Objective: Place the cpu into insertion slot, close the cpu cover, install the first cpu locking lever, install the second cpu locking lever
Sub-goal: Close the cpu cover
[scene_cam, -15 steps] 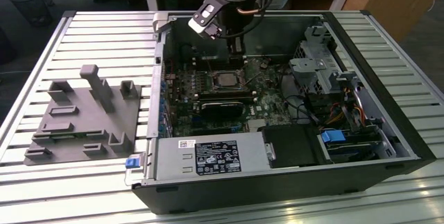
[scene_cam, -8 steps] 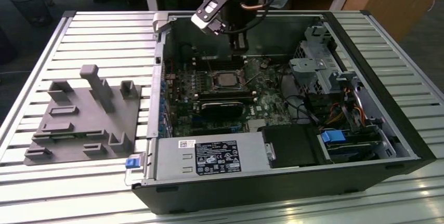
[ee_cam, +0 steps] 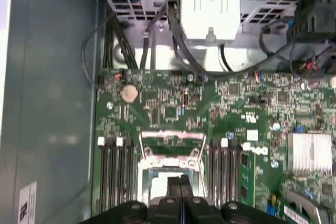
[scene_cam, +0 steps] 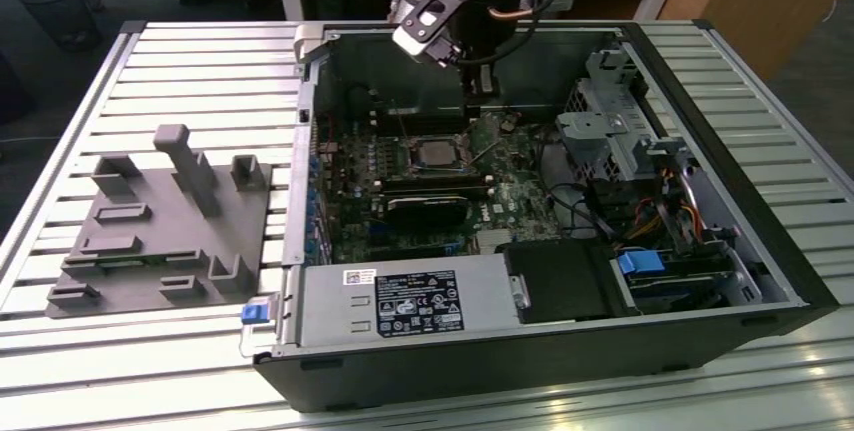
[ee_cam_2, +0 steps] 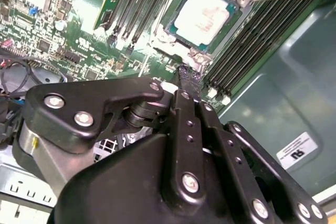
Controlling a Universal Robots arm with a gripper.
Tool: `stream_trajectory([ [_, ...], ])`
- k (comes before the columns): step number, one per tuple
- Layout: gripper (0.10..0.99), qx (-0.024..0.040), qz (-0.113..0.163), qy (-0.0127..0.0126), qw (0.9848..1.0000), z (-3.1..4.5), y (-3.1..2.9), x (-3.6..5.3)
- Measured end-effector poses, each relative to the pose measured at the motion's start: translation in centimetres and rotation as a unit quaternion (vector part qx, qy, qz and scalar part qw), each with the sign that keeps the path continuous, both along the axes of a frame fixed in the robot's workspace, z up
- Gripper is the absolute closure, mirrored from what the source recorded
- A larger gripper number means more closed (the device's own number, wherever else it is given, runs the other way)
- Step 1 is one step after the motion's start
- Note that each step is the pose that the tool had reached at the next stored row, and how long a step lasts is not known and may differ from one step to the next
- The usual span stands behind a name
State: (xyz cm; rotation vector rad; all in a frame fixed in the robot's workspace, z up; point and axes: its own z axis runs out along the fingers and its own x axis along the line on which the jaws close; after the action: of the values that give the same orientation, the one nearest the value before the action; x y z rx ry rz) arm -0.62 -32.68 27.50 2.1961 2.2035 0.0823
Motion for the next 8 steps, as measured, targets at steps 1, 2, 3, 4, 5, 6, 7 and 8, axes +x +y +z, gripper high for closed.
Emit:
stream_trajectory([
  [1,0.98,0.0,0.0,0.0003,1.0,-0.08,0.0,0.09],
  [2,0.98,0.0,0.0,0.0004,1.0,-0.2,0.0,0.15],
  [3,0.98,0.0,0.0,0.0008,1.0,-0.3,0.0,0.25],
  [4,0.98,0.0,0.0,0.0013,1.0,-0.38,0.0,0.36],
  [5,0.98,0.0,0.0,0.0023,1.0,-0.46,0.0,0.51],
  [6,0.98,0.0,0.0,0.0028,1.0,-0.52,0.0,0.63],
  [7,0.98,0.0,0.0,0.0036,1.0,-0.55,0.0,0.84],
  [8,0.98,-0.0002,0.0,0.0043,1.0,-0.56,0.0,1.02],
])
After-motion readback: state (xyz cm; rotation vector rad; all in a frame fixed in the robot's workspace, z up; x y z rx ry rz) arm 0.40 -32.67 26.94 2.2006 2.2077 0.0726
